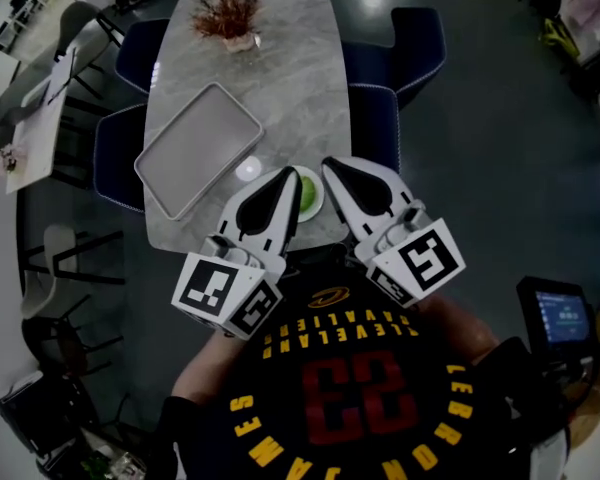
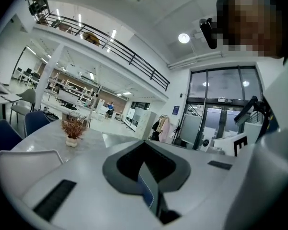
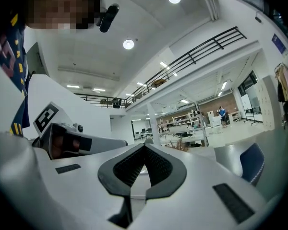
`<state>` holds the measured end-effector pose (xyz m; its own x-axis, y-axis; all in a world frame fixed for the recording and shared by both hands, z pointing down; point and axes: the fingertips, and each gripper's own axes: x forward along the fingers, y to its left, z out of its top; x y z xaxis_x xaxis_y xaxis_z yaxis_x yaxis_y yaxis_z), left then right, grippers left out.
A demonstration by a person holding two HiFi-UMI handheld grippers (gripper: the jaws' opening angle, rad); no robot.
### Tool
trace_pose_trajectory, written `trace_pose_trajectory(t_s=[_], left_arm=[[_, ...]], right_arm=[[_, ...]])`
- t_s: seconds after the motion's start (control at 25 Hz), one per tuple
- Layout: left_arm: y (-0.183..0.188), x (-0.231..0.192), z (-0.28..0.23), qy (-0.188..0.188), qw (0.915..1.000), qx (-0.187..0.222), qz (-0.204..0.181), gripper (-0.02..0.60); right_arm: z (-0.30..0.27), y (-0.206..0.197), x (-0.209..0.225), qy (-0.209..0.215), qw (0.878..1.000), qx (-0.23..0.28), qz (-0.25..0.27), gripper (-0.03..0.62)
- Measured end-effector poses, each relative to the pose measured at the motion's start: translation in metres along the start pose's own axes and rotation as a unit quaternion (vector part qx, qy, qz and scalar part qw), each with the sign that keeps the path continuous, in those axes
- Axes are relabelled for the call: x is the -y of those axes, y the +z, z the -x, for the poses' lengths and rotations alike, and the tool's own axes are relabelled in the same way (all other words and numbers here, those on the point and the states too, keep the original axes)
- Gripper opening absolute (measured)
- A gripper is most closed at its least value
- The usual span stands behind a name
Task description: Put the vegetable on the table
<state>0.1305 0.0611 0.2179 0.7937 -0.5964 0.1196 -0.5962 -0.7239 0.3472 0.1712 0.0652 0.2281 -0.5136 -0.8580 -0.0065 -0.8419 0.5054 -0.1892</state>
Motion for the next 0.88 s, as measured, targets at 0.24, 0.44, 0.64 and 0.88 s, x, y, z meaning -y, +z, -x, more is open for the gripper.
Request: trace_pose_trajectory(t_s=[0.24, 0.44, 0.64, 0.88], left_arm=[[0.004, 0.000, 0.000, 0.002, 0.9997, 0.005, -0.026, 0.000], [-0.004, 0.006, -0.005, -0.004, 0.9994, -0.002, -0.034, 0.000], [-0.011, -0.007, -0.006, 0.010, 0.9996, -0.005, -0.028, 0.000], [-0.012, -0.006, -0.003, 0.013, 0.9996, -0.002, -0.024, 0.000]], right_arm=[[-0.002, 0.002, 0.008, -0.006, 1.000, 0.012, -0.001, 0.005], [-0.002, -0.002, 0.012, 0.001, 1.000, 0.012, -0.003, 0.005], [-0.010, -0.013, 0.012, 0.010, 1.000, 0.000, -0.007, 0.005], [-0.010, -0.010, 0.006, 0.019, 1.000, -0.001, 0.008, 0.005]])
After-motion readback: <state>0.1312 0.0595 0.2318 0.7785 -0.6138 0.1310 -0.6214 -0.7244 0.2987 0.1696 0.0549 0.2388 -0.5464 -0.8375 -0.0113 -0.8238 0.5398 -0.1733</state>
